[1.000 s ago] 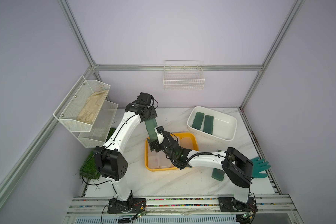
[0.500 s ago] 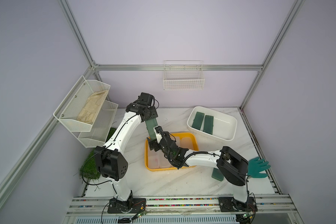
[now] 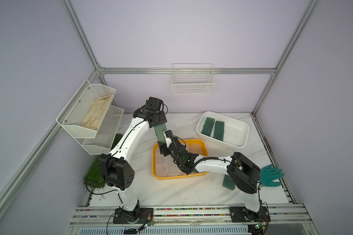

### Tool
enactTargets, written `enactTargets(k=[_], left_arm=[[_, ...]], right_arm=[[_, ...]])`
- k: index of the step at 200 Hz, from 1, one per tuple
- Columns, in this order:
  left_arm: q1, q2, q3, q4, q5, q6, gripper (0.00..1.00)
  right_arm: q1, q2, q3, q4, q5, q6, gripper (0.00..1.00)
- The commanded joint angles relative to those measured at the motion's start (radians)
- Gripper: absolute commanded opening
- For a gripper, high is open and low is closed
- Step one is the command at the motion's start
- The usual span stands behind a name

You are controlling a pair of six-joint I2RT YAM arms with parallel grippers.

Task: Place the pencil cases by color into the storage box
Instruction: Pick up the pencil case from the center of the board.

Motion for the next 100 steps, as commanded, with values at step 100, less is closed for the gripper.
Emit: enactTargets(k=[100], left_arm=[[-0.009, -0.090, 0.027, 0.062, -0.012, 0.003, 0.80]], right_arm=[[-0.014, -0.049, -0.008, 0.006, 0.000, -0.001, 0.62]])
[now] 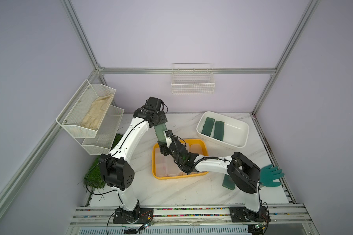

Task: Place the pencil cases by color into the storage box
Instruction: Pick up the pencil case from the center of the board.

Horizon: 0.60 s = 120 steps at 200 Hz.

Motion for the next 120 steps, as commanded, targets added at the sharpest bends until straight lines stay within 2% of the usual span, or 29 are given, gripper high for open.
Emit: enactTargets(k=[1, 24, 61, 120], left_arm=[[-0.007, -0.085, 0.025, 0.059, -0.008, 0.012, 0.81], [-0.007, -0.112, -0.009, 0.091, -0.016, 0.015, 0.90], [-0.007, -0.142, -0.042, 0.116, -0.031, 0.025, 1.00], [-0.007, -0.175, -0.091, 0.120, -0.049, 0.045, 1.00]], right_arm=[[-0.007, -0.049, -0.008, 0.006, 0.001, 0.000, 0.62], [-0.008, -0.064, -0.018, 0.009, 0.004, 0.006, 0.62], [-0.008, -0.085, -0.036, 0.009, 0.009, 0.017, 0.62], [-0.028, -0.163, -0.086, -0.042, 0.021, 0.067, 0.61]])
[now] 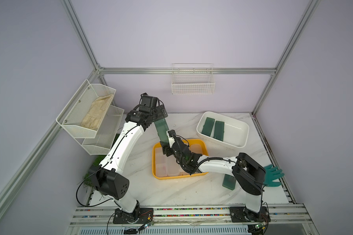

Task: Place the pencil cases by color into the storage box
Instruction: Pick up the pencil case from the center of the board, then place the pencil case at the storage box.

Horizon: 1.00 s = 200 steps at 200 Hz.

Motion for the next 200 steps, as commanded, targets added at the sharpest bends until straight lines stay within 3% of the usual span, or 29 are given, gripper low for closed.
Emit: enactTargets(k=[1, 69, 133, 200], left_arm=[[-0.003, -0.046, -0.043, 0.030, -0.024, 0.026, 1.00], [-0.003, -0.167, -0.187, 0.134, 0.007, 0.032, 1.00], [-0.003, -0.215, -0.277, 0.228, 0.118, 0.088, 1.00], [-0.013, -0.287, -0.403, 0.378, 0.301, 0.181, 1.00]], right_arm=[[-0.020, -0.086, -0.025, -0.012, 0.023, 0.038, 0.61], [-0.145, -0.270, -0.132, -0.222, 0.021, 0.170, 0.60], [-0.420, -0.431, -0.175, -0.470, -0.088, 0.281, 0.58], [-0.696, -0.458, -0.222, -0.562, -0.231, 0.323, 0.58]])
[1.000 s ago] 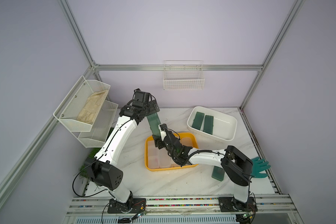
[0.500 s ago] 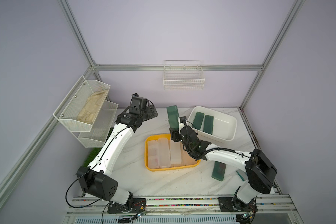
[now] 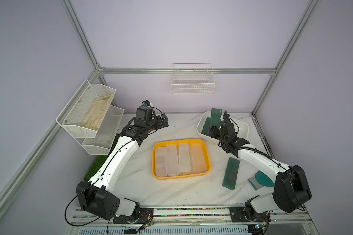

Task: Place the pencil cases by color into the storage box
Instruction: Place the pencil case at the storage box.

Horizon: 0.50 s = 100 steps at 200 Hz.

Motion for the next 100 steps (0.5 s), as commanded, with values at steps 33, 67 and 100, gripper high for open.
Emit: enactTargets(k=[33, 67, 100], left_arm=[[-0.064, -0.038, -0.077, 0.141, 0.202, 0.130, 1.00], [-0.133, -0.035, -0.110, 0.175, 0.262, 0.170, 1.00], [-0.189, -0.042, -0.154, 0.242, 0.331, 0.190, 1.00]], right_arm=[[-0.166, -0.007, -0.038, -0.042, -0.085, 0.016, 0.58], [-0.263, 0.028, -0.040, -0.046, -0.139, -0.011, 0.58], [-0.331, 0.082, -0.032, -0.041, -0.196, -0.046, 0.58]])
